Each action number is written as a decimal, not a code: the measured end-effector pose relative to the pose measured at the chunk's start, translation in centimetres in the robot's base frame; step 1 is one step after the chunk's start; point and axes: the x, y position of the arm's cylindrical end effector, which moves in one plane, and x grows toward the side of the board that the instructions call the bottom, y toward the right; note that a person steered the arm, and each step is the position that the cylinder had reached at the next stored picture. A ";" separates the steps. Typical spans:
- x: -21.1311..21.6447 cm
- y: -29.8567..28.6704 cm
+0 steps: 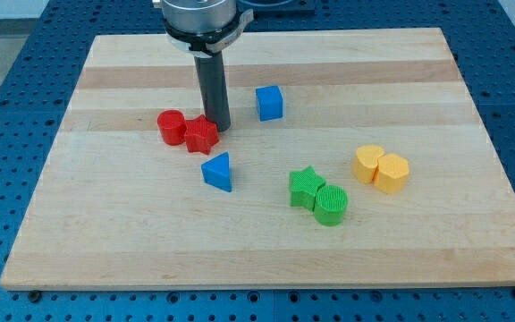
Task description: Slide the blue cube towards the blue triangle
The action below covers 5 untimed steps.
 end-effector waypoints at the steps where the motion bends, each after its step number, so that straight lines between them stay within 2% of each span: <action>1: -1.1 0.0; 3: -4.9 0.2; 5: -6.3 1.9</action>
